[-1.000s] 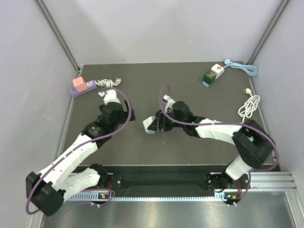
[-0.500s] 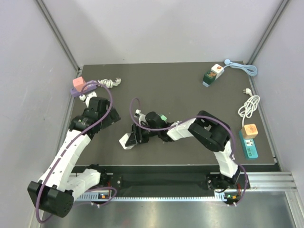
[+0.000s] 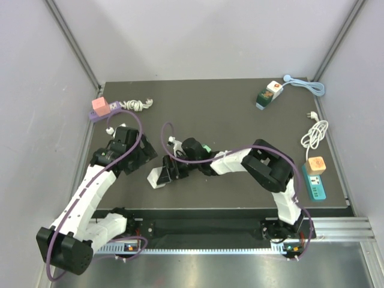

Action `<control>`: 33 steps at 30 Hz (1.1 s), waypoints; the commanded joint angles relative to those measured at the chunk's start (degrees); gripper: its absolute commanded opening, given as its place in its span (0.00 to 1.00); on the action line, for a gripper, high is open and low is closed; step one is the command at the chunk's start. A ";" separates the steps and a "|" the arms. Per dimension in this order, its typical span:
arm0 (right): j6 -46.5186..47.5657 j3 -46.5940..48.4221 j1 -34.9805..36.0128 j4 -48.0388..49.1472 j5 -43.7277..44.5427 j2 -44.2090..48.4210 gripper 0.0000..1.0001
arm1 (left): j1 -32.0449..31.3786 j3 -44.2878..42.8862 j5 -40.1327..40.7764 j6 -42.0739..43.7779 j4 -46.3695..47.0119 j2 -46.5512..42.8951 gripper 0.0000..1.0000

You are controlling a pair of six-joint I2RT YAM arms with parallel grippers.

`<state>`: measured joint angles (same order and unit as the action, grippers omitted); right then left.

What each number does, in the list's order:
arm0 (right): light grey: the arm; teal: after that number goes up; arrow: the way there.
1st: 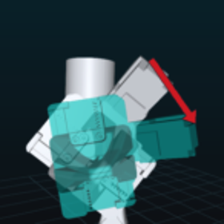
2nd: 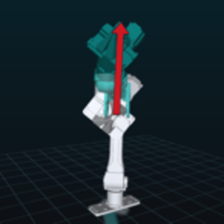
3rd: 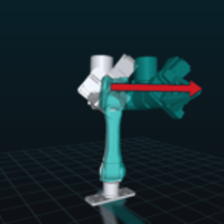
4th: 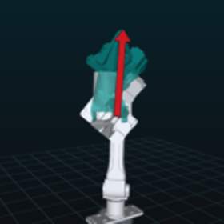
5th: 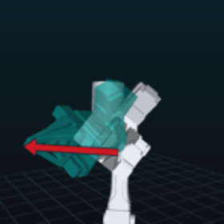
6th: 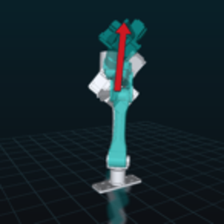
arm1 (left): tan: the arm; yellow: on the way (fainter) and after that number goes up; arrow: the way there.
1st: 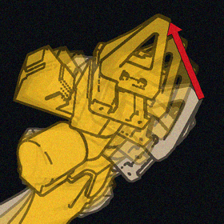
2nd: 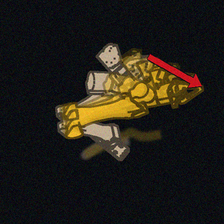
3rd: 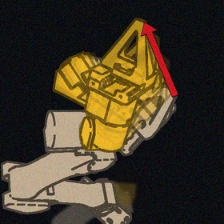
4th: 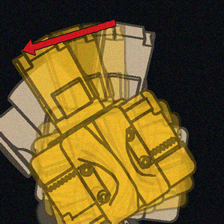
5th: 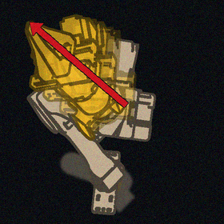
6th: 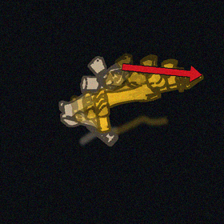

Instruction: Pull the plug off the socket

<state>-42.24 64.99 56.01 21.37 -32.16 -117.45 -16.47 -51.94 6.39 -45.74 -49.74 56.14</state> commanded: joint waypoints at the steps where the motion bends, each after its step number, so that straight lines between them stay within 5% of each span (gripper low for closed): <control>1: 2.69 0.67 -0.90 -0.36 0.69 5.29 0.98 | 0.30 -1.58 -2.69 -1.37 0.25 -0.42 0.94; 11: 13.58 -8.37 -5.99 -14.85 12.47 29.00 1.00 | 0.30 0.88 -6.04 -3.48 -1.85 0.20 0.94; 19: 13.24 -20.15 -11.80 -15.30 13.35 42.72 1.00 | 0.21 8.43 -11.75 -11.47 0.59 -0.77 0.91; 33: 12.70 -27.20 -12.94 -18.99 15.28 50.56 1.00 | 0.30 17.58 -12.90 -14.47 10.27 3.00 0.88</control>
<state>-30.17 38.13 43.68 2.94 -18.55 -69.47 -16.43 -35.29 -7.05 -59.27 -44.01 57.98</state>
